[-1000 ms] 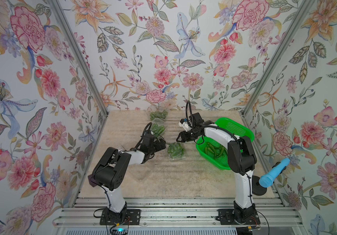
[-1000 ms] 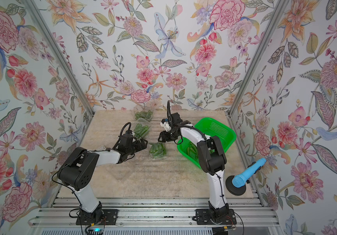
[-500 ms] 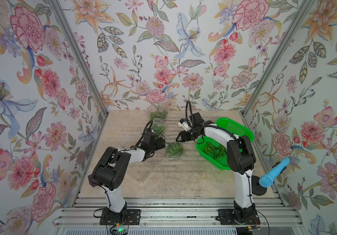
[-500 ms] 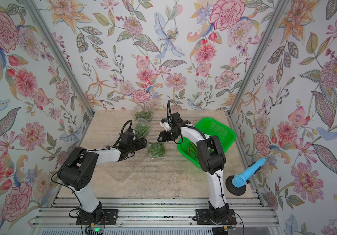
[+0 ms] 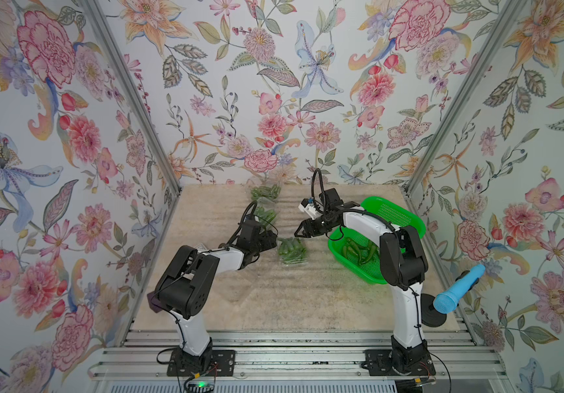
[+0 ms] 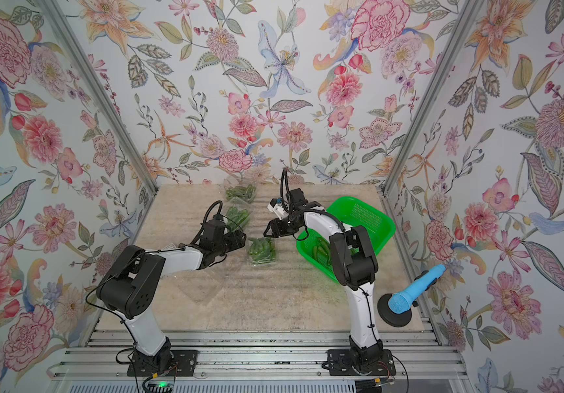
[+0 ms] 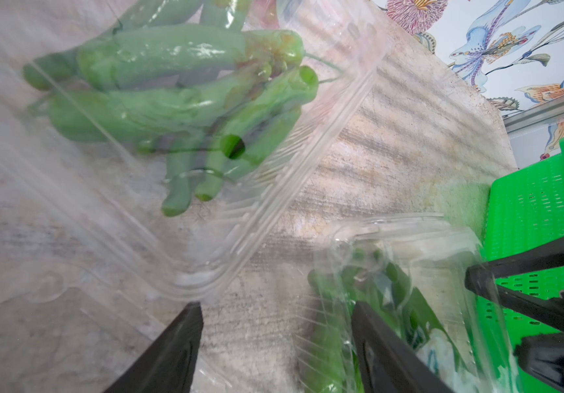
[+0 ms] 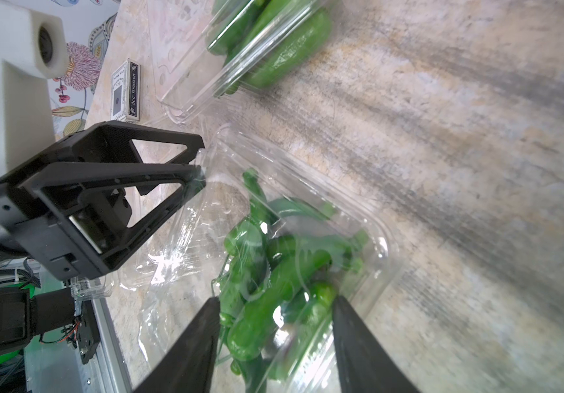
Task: Take small green peppers out of containers
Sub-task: Move the packing box to the center of the board.
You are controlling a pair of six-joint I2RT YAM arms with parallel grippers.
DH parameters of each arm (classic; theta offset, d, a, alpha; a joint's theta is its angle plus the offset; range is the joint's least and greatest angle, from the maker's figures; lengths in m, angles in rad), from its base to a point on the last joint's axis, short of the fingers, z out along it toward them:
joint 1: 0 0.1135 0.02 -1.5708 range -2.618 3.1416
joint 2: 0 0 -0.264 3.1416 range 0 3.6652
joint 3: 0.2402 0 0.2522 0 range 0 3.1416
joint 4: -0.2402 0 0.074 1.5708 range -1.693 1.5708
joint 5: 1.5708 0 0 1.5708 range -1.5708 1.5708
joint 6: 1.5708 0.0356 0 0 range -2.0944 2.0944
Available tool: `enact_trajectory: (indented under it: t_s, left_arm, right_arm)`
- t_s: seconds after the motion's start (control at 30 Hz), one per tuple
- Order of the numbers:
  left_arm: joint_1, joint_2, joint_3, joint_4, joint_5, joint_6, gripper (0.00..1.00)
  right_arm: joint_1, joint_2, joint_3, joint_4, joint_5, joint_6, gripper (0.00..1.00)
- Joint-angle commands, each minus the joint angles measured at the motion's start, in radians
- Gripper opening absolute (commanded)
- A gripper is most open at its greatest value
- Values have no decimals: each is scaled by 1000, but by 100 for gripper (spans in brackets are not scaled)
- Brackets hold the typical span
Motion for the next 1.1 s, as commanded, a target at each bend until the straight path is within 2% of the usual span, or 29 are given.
enact_trajectory:
  t_s: [0.0, 0.47, 1.07]
  left_arm:
    - [-74, 28, 7, -32, 88, 29, 72]
    - [-75, -72, -132, 37, 80, -15, 72]
    - [-73, -171, -217, 34, 66, -42, 72]
  right_arm:
    - [52, 49, -16, -15, -139, -28, 55]
    - [45, -17, -98, -6, -40, -15, 57]
    - [42, -62, -173, 15, -18, -7, 58]
